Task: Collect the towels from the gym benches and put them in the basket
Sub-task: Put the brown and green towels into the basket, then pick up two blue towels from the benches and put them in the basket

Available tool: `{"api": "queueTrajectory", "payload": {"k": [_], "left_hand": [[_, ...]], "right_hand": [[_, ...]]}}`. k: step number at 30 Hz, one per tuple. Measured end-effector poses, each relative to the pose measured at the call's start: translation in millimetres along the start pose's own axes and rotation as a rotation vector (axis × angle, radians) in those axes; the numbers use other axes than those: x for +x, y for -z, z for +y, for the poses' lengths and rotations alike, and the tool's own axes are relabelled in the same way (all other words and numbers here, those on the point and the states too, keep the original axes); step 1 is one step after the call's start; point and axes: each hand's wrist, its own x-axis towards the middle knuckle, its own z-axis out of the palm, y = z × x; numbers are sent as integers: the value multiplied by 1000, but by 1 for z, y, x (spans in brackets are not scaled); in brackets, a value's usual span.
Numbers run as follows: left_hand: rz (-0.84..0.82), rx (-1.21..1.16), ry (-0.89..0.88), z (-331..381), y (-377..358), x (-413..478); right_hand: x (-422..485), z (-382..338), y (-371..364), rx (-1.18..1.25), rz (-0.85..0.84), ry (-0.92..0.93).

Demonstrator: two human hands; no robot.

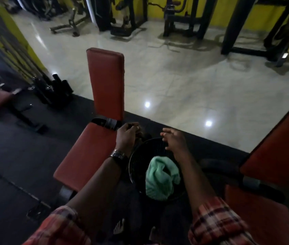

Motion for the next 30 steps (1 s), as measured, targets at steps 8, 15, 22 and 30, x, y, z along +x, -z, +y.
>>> {"api": "queueTrajectory", "payload": {"k": [8,15,22,30], "left_hand": [[99,-68,-5,-10,46,-19],[281,-237,-9,-10,139,-63],[522,-390,-112,-15,301,-158],[861,-482,-181,-53,502,-346]], "right_hand": [[-26,-26,-55,184,-143,113],[-86,-49,-130,162,-398,217],[-194,-60,-248,116,-653,275],[-407,-11,-407,4,-1020,263]]}}
